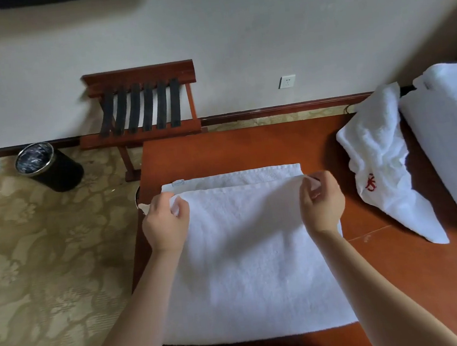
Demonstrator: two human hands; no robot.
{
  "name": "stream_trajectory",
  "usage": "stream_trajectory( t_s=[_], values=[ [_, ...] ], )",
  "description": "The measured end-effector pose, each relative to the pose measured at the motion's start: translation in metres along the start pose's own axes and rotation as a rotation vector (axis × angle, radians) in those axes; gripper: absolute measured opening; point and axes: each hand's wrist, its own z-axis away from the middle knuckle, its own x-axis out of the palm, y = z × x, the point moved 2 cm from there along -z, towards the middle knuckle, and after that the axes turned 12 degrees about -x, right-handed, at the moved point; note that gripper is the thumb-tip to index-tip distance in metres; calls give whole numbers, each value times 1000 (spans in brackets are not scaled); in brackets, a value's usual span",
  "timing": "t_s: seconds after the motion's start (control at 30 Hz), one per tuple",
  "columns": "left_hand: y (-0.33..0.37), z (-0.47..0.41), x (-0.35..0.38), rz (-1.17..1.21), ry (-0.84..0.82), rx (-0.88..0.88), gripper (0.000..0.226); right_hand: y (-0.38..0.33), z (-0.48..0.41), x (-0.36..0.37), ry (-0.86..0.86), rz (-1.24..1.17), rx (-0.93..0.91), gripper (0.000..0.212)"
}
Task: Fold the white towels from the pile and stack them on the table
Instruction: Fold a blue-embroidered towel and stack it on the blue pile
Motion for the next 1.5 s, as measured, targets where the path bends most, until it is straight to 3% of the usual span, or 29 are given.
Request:
stream_trajectory(
  t_s=[0.07,0.17,0.33,0.5,0.6,0.77,0.9,1.03,1.13,1.2,1.33,1.5],
  values=[
    [6,-12,2,-25,-10,-7,21,-5,-13,5,-2,20,-1,4],
    [11,-34,20,-120,-159,-53,8,-6,-29,25,-93,73,29,7],
    [-10,-57,70,-472,-480,-155,14,13,-44,65,-373,218,67,12],
    [-32,-70,113,-657,-664,-239,21,43,-54,101,-632,321,125,23],
    [-38,-75,131,-721,-733,-252,21,56,-56,117,-662,338,161,24],
    [-48,-70,137,-657,-658,-211,24,67,-58,129,-569,363,201,14],
    [-50,-62,132,-578,-593,-170,19,62,-64,130,-450,305,62,11],
    [-47,-60,130,-583,-582,-161,17,69,-70,139,-614,413,21,21],
    [-35,-58,125,-629,-506,-175,11,70,-67,140,-622,435,5,23],
    [-12,-52,130,-596,-456,-104,23,67,-65,139,-596,387,12,20],
    [59,-19,165,-271,-520,263,44,69,-64,132,-605,349,127,21],
    [70,40,195,-346,-659,227,61,83,-63,107,-523,309,195,14]
  ],
)
